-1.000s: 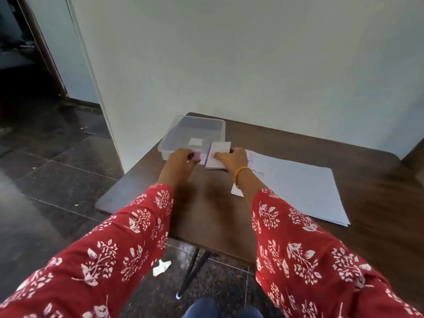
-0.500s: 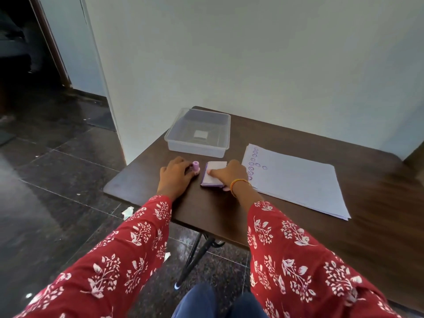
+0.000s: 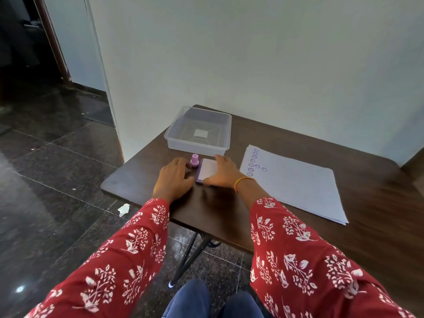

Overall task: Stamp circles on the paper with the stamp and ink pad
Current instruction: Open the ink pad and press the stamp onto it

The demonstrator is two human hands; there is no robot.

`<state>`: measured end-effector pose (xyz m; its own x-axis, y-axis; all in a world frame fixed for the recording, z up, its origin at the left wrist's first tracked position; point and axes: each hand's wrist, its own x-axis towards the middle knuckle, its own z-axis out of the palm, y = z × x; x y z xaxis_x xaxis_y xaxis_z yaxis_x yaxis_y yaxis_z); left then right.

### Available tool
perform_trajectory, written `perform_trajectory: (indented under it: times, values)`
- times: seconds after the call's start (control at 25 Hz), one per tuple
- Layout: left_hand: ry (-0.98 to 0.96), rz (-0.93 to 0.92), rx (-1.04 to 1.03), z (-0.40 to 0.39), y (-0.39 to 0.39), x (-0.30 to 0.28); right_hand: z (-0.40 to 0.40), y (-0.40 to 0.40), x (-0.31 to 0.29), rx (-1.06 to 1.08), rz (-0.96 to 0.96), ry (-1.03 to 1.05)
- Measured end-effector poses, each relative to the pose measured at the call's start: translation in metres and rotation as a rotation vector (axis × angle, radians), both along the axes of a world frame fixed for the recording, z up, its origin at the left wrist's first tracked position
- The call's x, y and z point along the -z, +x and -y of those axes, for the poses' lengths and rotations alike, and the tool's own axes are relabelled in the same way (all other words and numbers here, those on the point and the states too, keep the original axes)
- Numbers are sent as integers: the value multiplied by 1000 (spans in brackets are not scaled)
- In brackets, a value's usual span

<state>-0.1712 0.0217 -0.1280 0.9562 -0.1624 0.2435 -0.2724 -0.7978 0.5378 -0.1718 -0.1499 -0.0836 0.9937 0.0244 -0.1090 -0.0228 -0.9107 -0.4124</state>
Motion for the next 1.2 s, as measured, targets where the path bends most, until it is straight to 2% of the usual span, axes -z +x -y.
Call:
perform_trajectory:
  times: [0.08, 0.32, 0.52, 0.6, 0.76, 0.92, 1.0, 1.08, 1.2]
  values:
    - [14, 8, 57, -3, -11, 0, -3, 1, 0, -45, -41, -25]
    - [76, 34, 57, -1, -15, -5, -16, -2, 6, 11, 121, 95]
    - [108, 45, 55, 0, -14, -5, 2, -3, -7, 43, 156, 170]
    - [42, 26, 41, -1, -13, -3, 18, -2, -12, 61, 134, 133]
    - [-121, -3, -51, -1, -7, -2, 46, -7, -8, 63, -37, -40]
    - [-203, -7, -121, -4, 4, -3, 44, -5, -7, 61, -91, -53]
    - [-163, -6, -150, -4, 13, -3, 29, 1, -10, 78, 33, 4]
    - [-105, -15, -159, -3, 21, -3, 7, 9, -9, 100, 198, 151]
    - [-78, -23, -164, -3, 29, -2, -27, 22, -5, 77, 218, 283]
